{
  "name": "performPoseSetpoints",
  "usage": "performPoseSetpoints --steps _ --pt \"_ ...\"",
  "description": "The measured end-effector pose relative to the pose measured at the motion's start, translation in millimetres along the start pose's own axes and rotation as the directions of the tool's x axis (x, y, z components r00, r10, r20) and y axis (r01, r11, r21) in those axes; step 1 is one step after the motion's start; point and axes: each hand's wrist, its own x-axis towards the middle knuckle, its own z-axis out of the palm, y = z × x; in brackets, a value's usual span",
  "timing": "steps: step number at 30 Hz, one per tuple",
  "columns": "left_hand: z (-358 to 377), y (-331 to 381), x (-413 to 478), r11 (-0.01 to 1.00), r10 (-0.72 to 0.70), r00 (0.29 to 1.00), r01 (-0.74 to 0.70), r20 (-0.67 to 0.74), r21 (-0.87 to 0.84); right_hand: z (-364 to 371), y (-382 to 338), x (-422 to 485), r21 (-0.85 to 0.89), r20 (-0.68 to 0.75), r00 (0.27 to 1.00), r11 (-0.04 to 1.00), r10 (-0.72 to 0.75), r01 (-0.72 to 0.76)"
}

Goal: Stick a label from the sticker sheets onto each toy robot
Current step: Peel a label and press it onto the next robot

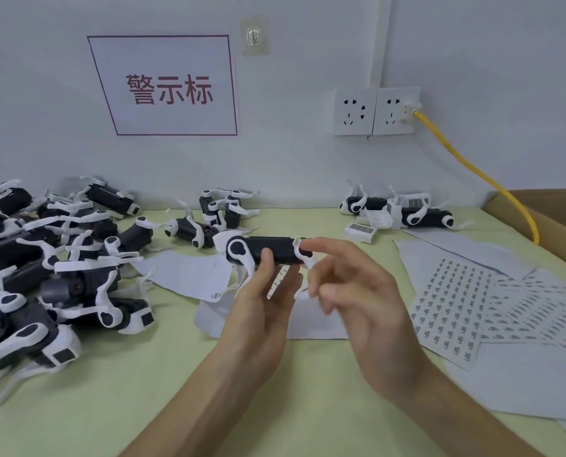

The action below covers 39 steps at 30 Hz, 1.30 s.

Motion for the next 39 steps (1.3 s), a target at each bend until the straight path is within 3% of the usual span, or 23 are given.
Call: performPoseSetpoints --steps 1,3,6,10,17,24,30,39 --pt "-0.6 0.4 -0.1 1.0 -0.019 1.0 0.019 -0.002 0.018 1.1 0.2 0.8 0.233 0.047 0.988 0.96 0.149 -0.156" --pt "0.0 2.0 -3.0 0.993 -0.111 0.994 0.11 0.017 0.043 7.3 3.6 -1.4 0.539 0.18 0.924 0.751 0.338 -0.381" --pt "2.7 4.1 -6.9 0.98 -0.199 0.978 0.199 0.056 0.008 14.5 9.7 -7.1 0.666 0.265 0.868 0.571 0.42 -0.48" --pt "4.9 6.1 -9.5 0.976 -0.204 0.975 0.209 0.087 -0.057 14.3 10.1 -9.7 0.696 0.294 0.849 0.511 0.439 -0.505" --pt "8.8 4.7 -17.9 0.978 -0.198 0.968 0.184 0.153 0.101 20.0 13.0 -14.4 0.708 0.327 0.828 0.462 0.456 -0.534" --pt "12.1 8.8 -25.0 0.972 -0.184 0.961 0.147 0.208 0.183 17.1 12.5 -12.6 0.727 0.281 0.852 0.481 0.442 -0.49" --pt "13.3 9.8 -26.2 0.972 -0.131 0.974 0.09 0.183 0.217 16.2 13.2 -12.1 0.735 0.279 0.861 0.483 0.425 -0.477" --pt "14.9 6.3 -25.5 0.964 -0.155 0.985 0.135 0.073 0.227 18.9 12.7 -14.5 0.737 0.249 0.851 0.48 0.462 -0.476"
